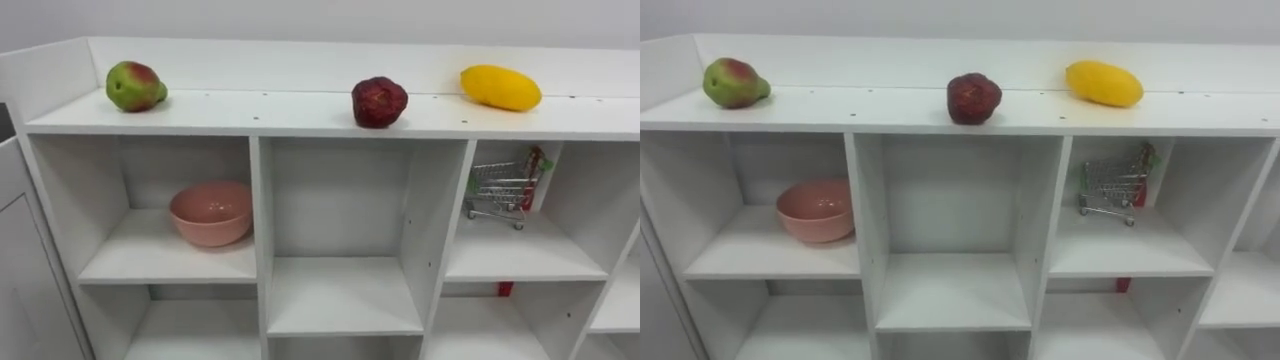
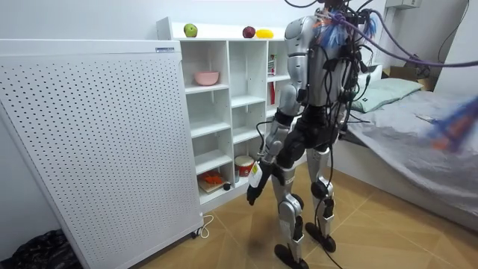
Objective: Arrange fruit in the closet
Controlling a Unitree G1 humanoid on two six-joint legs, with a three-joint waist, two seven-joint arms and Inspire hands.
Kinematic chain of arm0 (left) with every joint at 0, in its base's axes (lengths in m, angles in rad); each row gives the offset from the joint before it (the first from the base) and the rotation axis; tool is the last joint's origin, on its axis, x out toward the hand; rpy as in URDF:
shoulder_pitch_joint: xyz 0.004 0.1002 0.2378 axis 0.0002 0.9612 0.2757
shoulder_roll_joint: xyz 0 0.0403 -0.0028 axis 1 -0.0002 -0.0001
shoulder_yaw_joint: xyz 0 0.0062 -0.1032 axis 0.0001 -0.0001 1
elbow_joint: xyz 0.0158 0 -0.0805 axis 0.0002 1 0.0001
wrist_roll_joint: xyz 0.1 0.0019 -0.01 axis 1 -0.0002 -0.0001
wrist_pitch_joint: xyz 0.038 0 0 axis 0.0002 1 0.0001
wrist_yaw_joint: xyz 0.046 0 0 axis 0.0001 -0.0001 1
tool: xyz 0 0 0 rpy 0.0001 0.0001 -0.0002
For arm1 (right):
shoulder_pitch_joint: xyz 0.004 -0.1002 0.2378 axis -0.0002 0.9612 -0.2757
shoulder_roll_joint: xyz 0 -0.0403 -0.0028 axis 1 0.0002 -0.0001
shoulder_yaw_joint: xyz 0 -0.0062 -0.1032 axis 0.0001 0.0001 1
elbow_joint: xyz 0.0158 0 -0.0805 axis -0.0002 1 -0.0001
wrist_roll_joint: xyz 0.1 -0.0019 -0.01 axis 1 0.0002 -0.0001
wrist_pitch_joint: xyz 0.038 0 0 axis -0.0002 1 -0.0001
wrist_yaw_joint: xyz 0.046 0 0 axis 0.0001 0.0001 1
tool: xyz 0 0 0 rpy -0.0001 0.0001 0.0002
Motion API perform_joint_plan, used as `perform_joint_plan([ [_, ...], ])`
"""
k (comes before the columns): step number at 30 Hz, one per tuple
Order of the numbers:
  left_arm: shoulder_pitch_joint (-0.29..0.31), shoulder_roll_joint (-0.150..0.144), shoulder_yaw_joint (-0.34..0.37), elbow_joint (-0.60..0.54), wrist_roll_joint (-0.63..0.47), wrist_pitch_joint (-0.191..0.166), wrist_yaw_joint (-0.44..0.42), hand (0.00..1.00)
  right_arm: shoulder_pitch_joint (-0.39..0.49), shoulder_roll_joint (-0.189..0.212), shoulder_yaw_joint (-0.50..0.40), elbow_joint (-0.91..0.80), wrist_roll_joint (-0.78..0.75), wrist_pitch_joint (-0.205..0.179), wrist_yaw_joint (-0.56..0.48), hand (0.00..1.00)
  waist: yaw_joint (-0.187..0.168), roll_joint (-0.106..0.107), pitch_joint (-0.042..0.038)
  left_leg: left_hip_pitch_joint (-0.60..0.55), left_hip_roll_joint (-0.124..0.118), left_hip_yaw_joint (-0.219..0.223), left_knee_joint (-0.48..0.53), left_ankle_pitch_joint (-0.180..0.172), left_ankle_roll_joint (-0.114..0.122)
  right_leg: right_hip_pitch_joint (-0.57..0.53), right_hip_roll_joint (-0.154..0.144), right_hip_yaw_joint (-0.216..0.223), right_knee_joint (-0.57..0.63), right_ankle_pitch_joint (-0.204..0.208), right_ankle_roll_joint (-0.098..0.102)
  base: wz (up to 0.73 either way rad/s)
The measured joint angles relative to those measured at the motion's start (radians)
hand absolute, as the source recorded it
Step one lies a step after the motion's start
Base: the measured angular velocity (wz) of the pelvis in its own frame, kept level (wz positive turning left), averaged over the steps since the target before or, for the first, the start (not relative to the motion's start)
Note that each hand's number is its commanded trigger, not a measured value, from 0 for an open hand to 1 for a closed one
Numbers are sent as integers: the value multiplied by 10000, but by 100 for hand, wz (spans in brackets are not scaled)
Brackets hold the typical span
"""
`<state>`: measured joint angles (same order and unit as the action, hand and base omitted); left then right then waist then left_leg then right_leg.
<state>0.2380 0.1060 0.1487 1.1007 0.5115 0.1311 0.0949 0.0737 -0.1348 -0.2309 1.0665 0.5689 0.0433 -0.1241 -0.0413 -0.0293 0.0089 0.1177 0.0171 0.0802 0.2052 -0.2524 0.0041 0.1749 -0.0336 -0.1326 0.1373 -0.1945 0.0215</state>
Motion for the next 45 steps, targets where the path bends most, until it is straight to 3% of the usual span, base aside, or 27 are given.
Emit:
perform_joint_plan([
  [7,269,225,351,-651,17,-267,140,0,-649,-501,-866,-4633,-171,-215,-2045,0,-93,-189,-22,-21,-8,1,14,41,-6,-47,-8,-66,-6,-8,7,0],
  [13,324,328,197,-642,21,-170,283,0,-1084,-813,-751,-7429,-2735,-345,-3192,0,1,-374,-77,-53,-4,24,-6,43,-8,-176,-2,-65,38,-5,7,0],
  [20,337,317,-71,-609,2,-123,299,0,-1536,-815,-629,-10091,-3928,-433,-3904,0,220,-262,-69,-31,1,13,-7,44,-6,-193,-10,-81,155,-6,8,0],
  [25,273,290,-247,-602,18,-142,297,0,-1970,-1032,-280,-11021,-4209,-555,-4170,0,451,-233,-97,-90,32,-14,37,52,-15,-318,1,-255,153,-6,8,0],
  [31,237,283,-360,-660,19,-283,108,0,-2496,-1093,152,-12248,-4173,-754,-3464,0,495,-267,-94,-134,34,-66,86,91,-33,-183,-4,-479,157,-5,6,4],
  [36,86,290,-349,-622,37,-299,-98,0,-3478,-1179,224,-12353,-3978,-805,-3083,0,706,-280,-86,-127,32,-103,108,95,-35,-172,-5,-450,173,-2,0,0],
  [45,6,284,-349,-600,33,-287,-194,0,-4670,-1849,219,-12302,-3404,-885,-2789,0,802,-344,-70,-200,11,-413,75,123,-49,-185,4,-662,153,-2,1,10],
])
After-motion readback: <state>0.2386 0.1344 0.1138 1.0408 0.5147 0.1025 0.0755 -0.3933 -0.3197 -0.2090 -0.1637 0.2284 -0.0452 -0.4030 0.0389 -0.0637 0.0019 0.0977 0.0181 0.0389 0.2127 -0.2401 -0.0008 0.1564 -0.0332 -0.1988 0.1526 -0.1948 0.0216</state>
